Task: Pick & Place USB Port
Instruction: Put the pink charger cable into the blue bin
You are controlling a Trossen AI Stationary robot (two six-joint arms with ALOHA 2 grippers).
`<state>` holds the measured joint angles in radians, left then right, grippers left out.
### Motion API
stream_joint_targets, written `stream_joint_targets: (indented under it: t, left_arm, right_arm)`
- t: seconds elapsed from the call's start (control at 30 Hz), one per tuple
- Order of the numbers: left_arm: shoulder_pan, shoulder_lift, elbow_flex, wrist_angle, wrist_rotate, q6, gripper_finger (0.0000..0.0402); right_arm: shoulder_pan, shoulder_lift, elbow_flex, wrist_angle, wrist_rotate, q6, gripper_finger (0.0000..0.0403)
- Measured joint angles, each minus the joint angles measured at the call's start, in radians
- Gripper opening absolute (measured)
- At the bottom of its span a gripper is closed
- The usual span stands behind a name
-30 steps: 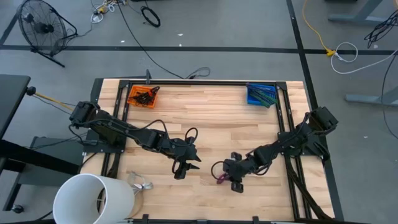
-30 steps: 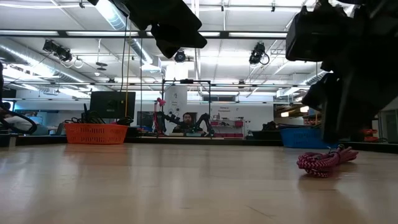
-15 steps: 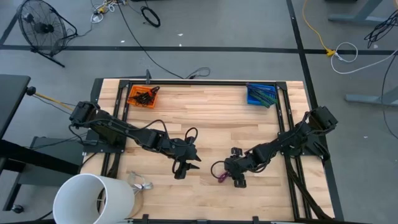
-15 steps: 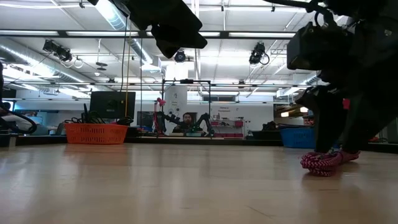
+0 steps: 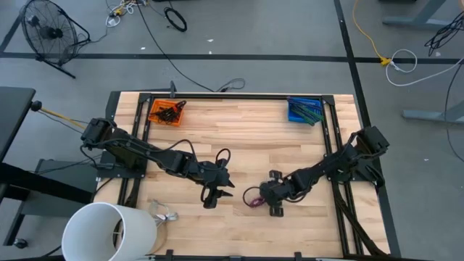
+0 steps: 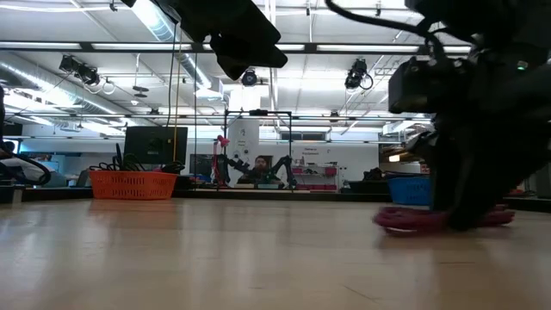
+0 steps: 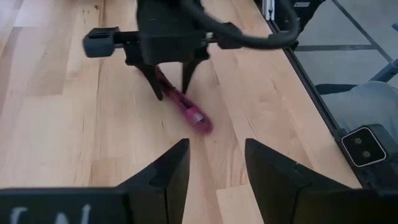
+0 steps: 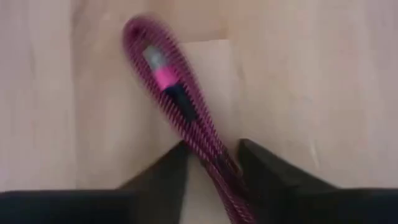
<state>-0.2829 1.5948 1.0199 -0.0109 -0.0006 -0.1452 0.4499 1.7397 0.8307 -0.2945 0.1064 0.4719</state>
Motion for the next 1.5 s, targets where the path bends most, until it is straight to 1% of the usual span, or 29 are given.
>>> stream_joint_targets:
  t: [0.03,0.13,0.17,0.23,0.3,0.37,0.43,0.47,0.6,0.73,0.8,0.93,1.2,1.33,1.5]
  left_arm:
    - [0.000,0.000,0.000,0.000,0.000,0.000,0.0158]
    - [0.000,0.000,0.000,0.000,0.000,0.000,0.0158]
    - [0.000,0.000,0.000,0.000,0.000,0.000,0.0158]
    - [0.000,0.000,0.000,0.000,0.000,0.000,0.0158]
    - [0.000,0.000,0.000,0.000,0.000,0.000,0.0158]
    - [0.000,0.000,0.000,0.000,0.000,0.000,0.0158]
    - [0.000,0.000,0.000,0.000,0.000,0.000,0.0158]
    - [0.000,0.000,0.000,0.000,0.000,0.000,0.0158]
    - [0.000,0.000,0.000,0.000,0.000,0.000,0.0158]
    - [0.000,0.000,0.000,0.000,0.000,0.000,0.0158]
    - [0.000,0.000,0.000,0.000,0.001,0.000,0.0158]
    - [0.000,0.000,0.000,-0.001,0.000,0.001,0.0158]
    - [0.000,0.000,0.000,-0.004,0.001,0.003,0.0158]
    - [0.000,0.000,0.000,-0.004,0.001,0.004,0.0158]
    - [0.000,0.000,0.000,-0.004,0.001,0.004,0.0158]
  right_arm:
    - [-0.004,0.000,0.000,-0.007,-0.002,0.019,0.0141]
    - [-0.012,-0.005,-0.002,-0.013,-0.002,0.044,0.0039]
    - [-0.014,-0.005,-0.002,-0.012,0.003,0.044,0.0023]
    - [-0.025,-0.007,-0.003,-0.007,0.013,0.059,0.0023]
    - [-0.046,-0.011,-0.003,-0.010,-0.008,0.059,0.0020]
    - [-0.068,-0.022,-0.004,-0.017,-0.026,0.027,0.0011]
    - [-0.099,-0.041,-0.004,-0.024,-0.039,-0.004,0.0010]
    - [-0.119,-0.052,-0.005,-0.037,-0.026,-0.017,0.0010]
    - [-0.218,-0.113,-0.012,-0.137,0.113,-0.066,0.0010]
    - [-0.335,-0.177,-0.009,-0.280,0.153,-0.085,0.0010]
    - [-0.397,-0.215,-0.009,-0.321,0.178,-0.112,0.0010]
    - [-0.518,-0.283,-0.009,-0.360,0.167,-0.160,0.0010]
    - [-0.739,-0.406,-0.008,-0.396,0.194,-0.269,0.0010]
    - [-0.838,-0.445,-0.008,-0.426,0.202,-0.308,0.0010]
    - [-0.940,-0.452,-0.008,-0.502,0.253,-0.348,0.0010]
